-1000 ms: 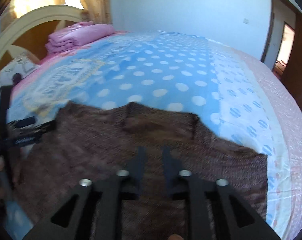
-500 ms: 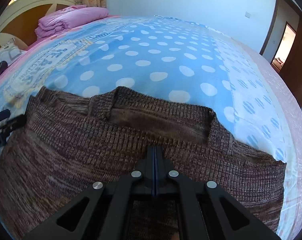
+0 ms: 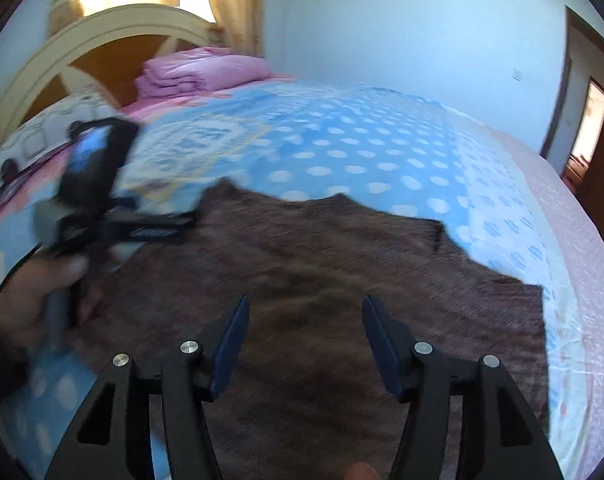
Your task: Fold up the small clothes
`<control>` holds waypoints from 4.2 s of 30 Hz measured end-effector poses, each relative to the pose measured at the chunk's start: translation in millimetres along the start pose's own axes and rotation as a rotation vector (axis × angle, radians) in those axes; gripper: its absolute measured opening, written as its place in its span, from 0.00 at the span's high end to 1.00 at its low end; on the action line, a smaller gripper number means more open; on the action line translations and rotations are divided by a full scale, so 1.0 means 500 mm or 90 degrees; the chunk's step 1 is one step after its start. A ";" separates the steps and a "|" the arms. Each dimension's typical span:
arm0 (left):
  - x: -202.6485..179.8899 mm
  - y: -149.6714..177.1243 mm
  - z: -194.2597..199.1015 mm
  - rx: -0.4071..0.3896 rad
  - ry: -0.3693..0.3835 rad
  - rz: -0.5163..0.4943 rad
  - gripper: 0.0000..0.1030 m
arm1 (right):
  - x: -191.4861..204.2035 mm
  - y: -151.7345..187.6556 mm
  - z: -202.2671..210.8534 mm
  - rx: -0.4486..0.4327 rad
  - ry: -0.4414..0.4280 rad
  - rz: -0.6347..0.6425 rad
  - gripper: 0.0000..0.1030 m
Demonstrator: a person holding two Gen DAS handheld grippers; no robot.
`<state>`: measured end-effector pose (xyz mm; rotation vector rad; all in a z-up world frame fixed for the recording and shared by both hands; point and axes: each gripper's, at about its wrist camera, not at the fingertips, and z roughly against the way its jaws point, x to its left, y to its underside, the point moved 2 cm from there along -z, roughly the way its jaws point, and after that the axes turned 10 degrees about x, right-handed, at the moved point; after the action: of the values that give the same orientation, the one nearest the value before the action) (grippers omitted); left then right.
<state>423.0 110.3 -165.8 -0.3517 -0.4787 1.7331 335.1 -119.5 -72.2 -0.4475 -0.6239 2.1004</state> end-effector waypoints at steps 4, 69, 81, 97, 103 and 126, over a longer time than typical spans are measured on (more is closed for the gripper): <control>-0.005 -0.001 0.000 0.000 -0.006 -0.010 0.00 | 0.101 0.050 0.008 -0.002 0.013 0.091 0.42; 0.007 -0.063 -0.027 0.046 0.429 0.001 0.92 | 0.265 0.061 -0.016 -0.049 0.044 0.155 0.92; -0.035 -0.075 0.024 0.041 0.490 0.038 0.92 | 0.157 0.053 0.062 -0.101 -0.050 0.032 0.92; -0.226 -0.114 0.181 -0.014 0.552 -0.038 0.92 | -0.008 0.097 0.164 -0.144 -0.071 -0.107 0.92; -0.304 -0.107 0.194 -0.006 0.567 -0.073 0.92 | -0.067 0.135 0.173 -0.138 -0.061 -0.149 0.92; -0.569 -0.056 0.209 0.042 0.543 -0.212 0.92 | -0.257 0.303 0.200 -0.086 -0.061 -0.302 0.92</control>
<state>456.6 -175.8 -68.0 -0.8556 0.1406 1.1300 255.7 -327.4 -68.5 -0.2431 -0.8410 1.6412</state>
